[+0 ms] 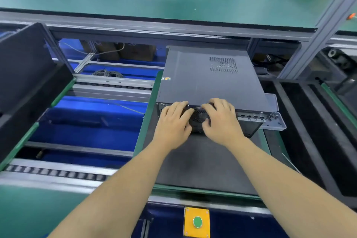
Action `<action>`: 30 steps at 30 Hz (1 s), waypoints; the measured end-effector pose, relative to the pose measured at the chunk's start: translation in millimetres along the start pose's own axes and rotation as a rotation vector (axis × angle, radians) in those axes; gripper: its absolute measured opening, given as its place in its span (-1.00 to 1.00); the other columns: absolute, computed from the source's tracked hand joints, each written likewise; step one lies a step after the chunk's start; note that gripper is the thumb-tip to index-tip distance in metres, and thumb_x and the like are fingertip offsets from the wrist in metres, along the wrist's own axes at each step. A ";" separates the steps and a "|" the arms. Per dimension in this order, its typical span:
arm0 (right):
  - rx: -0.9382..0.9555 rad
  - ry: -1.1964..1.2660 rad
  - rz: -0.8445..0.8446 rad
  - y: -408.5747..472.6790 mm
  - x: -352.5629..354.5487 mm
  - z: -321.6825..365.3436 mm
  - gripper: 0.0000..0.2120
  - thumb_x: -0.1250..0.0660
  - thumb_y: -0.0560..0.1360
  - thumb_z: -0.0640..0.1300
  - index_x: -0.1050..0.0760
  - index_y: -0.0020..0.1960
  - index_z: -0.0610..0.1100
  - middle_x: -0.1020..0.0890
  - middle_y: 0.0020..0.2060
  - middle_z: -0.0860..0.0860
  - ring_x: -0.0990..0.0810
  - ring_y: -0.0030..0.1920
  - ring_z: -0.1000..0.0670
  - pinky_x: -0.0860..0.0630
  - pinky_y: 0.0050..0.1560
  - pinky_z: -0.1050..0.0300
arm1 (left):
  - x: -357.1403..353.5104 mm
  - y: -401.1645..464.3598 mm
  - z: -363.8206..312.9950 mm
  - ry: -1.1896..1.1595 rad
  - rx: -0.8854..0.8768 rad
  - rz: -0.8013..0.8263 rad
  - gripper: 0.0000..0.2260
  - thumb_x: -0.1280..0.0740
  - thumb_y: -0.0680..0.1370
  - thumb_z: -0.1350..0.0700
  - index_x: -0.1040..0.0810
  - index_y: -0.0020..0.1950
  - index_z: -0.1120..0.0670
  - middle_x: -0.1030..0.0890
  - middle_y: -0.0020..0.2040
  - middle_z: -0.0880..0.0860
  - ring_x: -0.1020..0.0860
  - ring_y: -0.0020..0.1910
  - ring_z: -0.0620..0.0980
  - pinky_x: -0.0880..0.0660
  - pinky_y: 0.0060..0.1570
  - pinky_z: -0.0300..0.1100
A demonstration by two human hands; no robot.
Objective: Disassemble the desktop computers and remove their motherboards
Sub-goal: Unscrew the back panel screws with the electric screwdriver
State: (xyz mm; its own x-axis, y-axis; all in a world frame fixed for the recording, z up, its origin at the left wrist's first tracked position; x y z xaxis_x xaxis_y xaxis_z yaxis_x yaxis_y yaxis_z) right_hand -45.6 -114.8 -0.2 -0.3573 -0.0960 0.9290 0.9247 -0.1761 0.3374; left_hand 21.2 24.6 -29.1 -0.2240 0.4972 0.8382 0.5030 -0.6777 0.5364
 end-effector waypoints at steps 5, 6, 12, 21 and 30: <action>0.132 0.134 0.118 -23.6 -31.1 64.0 -0.88 -0.27 0.47 -0.22 -0.56 -0.04 -0.19 -0.56 -0.12 -0.10 -0.57 -0.18 -0.21 -0.49 -0.25 -0.02 | -4.1 -71.2 18.0 -0.001 -0.081 0.251 -0.77 -0.30 0.45 0.08 -0.55 0.04 0.16 -0.55 -0.01 0.13 -0.50 -0.10 0.18 -0.50 -0.20 0.03; 0.135 0.127 0.238 -27.8 -44.0 74.4 -0.84 -0.23 0.52 -0.17 -0.55 0.02 -0.16 -0.56 -0.07 -0.08 -0.57 -0.13 -0.20 -0.52 -0.19 -0.04 | -5.5 -87.4 27.4 -0.045 0.015 0.343 -0.84 -0.30 0.47 0.07 -0.50 -0.02 0.13 -0.51 -0.07 0.10 -0.49 -0.15 0.17 -0.48 -0.26 0.02; 0.204 0.126 0.553 -54.5 -90.0 134.2 -0.81 -0.12 0.58 -0.11 -0.50 0.03 -0.10 -0.54 -0.03 -0.05 -0.54 -0.02 -0.16 -0.52 -0.02 -0.06 | 2.2 -209.1 86.6 -0.127 0.479 0.692 -0.77 -0.25 0.50 -0.21 -0.35 -0.05 -0.08 -0.53 -0.12 -0.14 -0.54 -0.14 0.02 -0.41 -0.23 -0.08; 0.185 0.138 0.630 -76.8 -117.6 164.8 -0.80 -0.13 0.54 -0.14 -0.52 0.02 -0.07 -0.57 -0.04 -0.02 -0.54 -0.04 -0.16 -0.52 -0.02 -0.02 | 11.2 -302.7 111.8 -0.067 0.658 1.159 -0.50 -0.44 0.34 -0.39 -0.37 -0.04 -0.04 -0.51 -0.07 -0.11 -0.50 -0.05 0.00 -0.47 -0.07 -0.10; 0.124 0.166 0.655 -88.9 -120.5 159.4 -0.83 -0.12 0.55 -0.16 -0.48 -0.06 -0.01 -0.59 -0.06 0.01 -0.53 -0.10 -0.10 -0.52 -0.09 0.04 | 6.0 -321.7 114.8 0.114 0.679 1.286 -0.81 -0.30 0.56 0.18 -0.50 0.16 0.03 -0.55 0.16 0.02 -0.55 0.08 0.07 -0.44 -0.10 -0.12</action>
State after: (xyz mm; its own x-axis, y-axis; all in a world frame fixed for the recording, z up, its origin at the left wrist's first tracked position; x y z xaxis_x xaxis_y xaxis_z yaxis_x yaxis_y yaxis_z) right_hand -63.8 68.6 -117.9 0.2743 -0.2955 0.9151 0.9616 0.0818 -0.2618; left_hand -46.1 307.8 -207.9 0.6283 -0.3092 0.7139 0.6850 -0.2152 -0.6960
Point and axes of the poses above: each hand's wrist, its own y-axis towards the middle knuckle, its own x-axis out of the back of the hand, z = x × y, the point moved 5 cm from there along y, towards the middle knuckle
